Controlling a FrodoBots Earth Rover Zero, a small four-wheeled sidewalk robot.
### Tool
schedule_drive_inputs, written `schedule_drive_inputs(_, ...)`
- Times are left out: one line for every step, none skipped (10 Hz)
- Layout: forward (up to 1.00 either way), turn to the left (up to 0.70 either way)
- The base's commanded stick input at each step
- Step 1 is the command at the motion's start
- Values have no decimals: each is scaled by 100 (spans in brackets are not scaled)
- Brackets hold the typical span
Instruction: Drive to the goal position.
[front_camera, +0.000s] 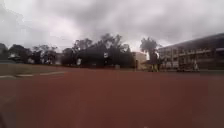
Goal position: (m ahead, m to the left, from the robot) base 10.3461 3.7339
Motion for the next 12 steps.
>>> schedule_drive_inputs(70, 0)
schedule_drive_inputs(70, 0)
schedule_drive_inputs(70, 0)
schedule_drive_inputs(70, 0)
schedule_drive_inputs(70, 0)
schedule_drive_inputs(70, 0)
schedule_drive_inputs(70, 0)
schedule_drive_inputs(70, 0)
schedule_drive_inputs(70, 0)
schedule_drive_inputs(70, 0)
schedule_drive_inputs(70, 0)
schedule_drive_inputs(70, 0)
